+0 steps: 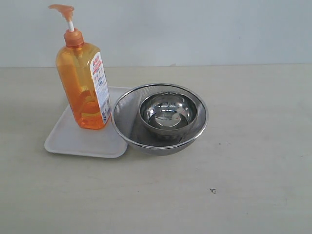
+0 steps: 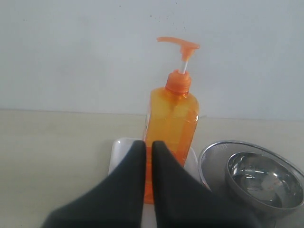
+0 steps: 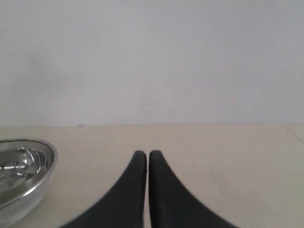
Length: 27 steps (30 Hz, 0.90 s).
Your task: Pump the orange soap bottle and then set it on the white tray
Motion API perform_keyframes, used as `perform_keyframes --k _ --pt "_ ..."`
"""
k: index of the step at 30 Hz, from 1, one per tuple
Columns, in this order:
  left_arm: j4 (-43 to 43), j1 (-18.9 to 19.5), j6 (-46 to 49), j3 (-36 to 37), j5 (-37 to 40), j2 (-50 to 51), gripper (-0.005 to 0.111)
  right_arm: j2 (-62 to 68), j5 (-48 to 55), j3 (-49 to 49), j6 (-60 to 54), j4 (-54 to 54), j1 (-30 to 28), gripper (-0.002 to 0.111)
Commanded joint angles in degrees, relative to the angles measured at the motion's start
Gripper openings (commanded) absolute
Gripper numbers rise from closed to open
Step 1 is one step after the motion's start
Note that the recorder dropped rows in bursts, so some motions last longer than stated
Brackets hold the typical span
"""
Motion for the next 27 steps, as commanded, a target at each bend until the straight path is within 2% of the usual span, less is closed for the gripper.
perform_keyframes --k 1,9,27 --pt "-0.08 -0.08 -0.72 0.22 0.68 -0.38 0.005 -0.37 6.26 0.38 -0.57 -0.07 -0.46 0.000" --pt "-0.08 -0.08 -0.72 0.22 0.58 -0.38 0.005 -0.37 16.47 0.38 -1.57 -0.93 0.21 0.000" --pt "-0.08 -0.08 -0.72 0.11 0.58 -0.25 0.005 -5.65 19.66 0.38 -1.84 -1.34 1.03 0.000"
